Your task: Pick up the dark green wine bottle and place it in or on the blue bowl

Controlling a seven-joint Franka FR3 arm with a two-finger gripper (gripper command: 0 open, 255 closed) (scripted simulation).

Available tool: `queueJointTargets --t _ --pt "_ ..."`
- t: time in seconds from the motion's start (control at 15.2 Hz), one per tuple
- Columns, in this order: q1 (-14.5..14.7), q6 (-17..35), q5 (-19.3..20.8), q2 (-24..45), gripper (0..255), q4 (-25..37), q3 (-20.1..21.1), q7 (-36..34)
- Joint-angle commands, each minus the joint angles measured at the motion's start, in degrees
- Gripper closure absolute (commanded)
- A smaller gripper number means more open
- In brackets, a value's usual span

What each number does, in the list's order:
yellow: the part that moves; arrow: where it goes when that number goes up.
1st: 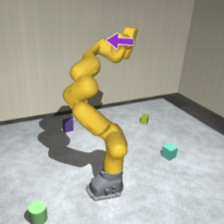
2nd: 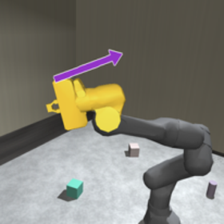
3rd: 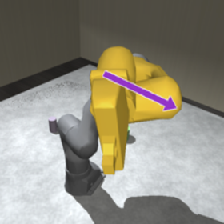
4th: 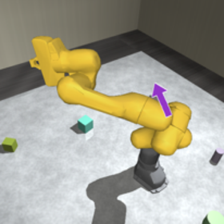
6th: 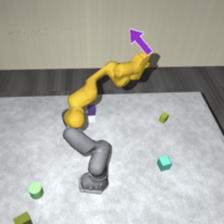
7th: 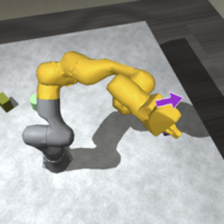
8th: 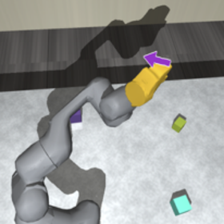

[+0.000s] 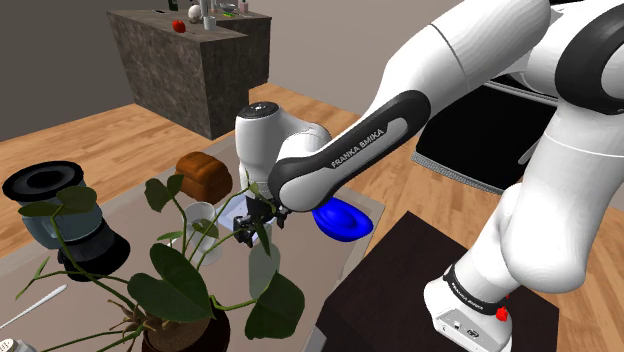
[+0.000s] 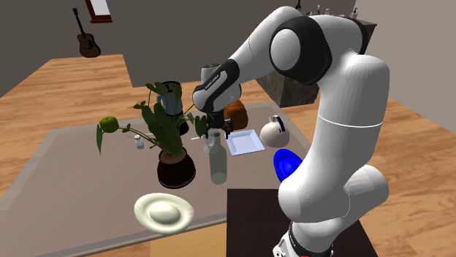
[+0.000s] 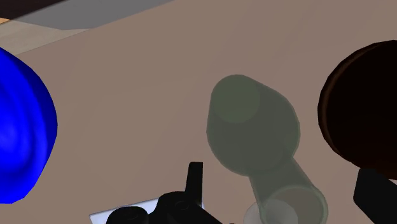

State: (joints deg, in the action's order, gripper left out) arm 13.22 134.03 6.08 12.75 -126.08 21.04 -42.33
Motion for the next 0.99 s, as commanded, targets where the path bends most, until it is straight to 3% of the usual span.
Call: queueJointTargets --t 0.0,0.59,0.92 --pt "0.0 0.0 0.0 0.0 255 0.0 0.0 0.0" --pt "0.0 0.01 0.0 0.01 255 0.0 0.0 0.0" --pt "-0.37 -3.43 -1.54 -2.79 255 0.87 0.47 1.06"
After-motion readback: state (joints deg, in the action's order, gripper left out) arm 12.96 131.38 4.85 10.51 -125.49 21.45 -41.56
